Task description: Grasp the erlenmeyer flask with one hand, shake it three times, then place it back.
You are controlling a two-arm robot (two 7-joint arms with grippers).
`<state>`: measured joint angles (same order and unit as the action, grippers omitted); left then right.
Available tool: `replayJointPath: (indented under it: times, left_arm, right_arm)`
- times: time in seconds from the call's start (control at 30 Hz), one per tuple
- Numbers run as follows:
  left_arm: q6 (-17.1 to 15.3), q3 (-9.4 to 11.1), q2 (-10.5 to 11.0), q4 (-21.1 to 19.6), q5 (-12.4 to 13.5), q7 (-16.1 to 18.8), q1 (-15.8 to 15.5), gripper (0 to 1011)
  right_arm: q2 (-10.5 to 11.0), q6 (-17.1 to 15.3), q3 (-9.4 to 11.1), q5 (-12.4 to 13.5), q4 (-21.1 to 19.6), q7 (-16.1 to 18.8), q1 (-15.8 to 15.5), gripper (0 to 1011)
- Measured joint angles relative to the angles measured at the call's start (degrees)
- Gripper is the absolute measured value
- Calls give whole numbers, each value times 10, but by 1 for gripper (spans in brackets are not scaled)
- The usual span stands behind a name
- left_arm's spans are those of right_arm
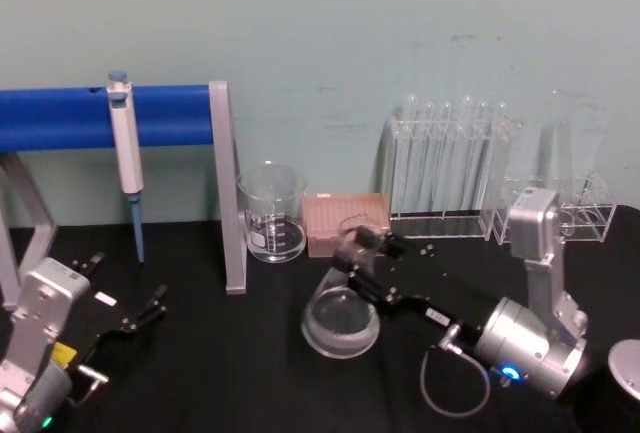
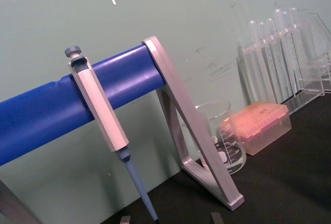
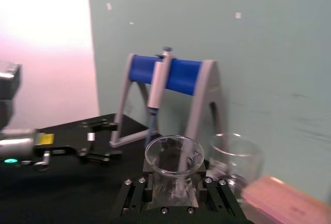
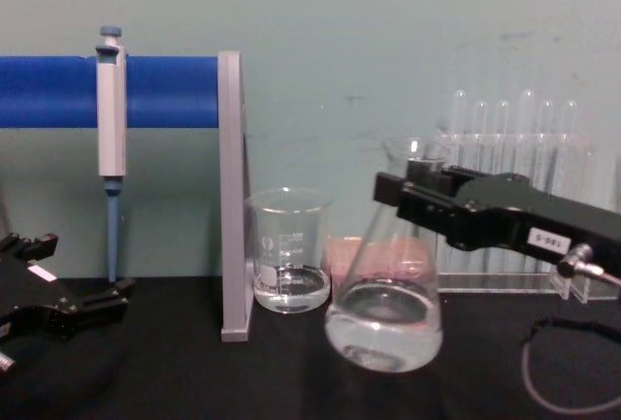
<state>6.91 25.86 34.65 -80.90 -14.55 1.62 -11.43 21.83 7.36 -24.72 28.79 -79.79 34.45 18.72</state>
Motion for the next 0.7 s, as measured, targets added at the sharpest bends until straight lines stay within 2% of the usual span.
replayJointPath:
  times: [0.4,0.7]
  left_arm:
    - [0,0,0,0,0,0,0,1001]
    - [0,0,0,0,0,0,0,1001]
  right_arm:
    - [-2,3,-40,5,-9,36,8,450]
    - [-1,8,-48,6,-11,35,10,450]
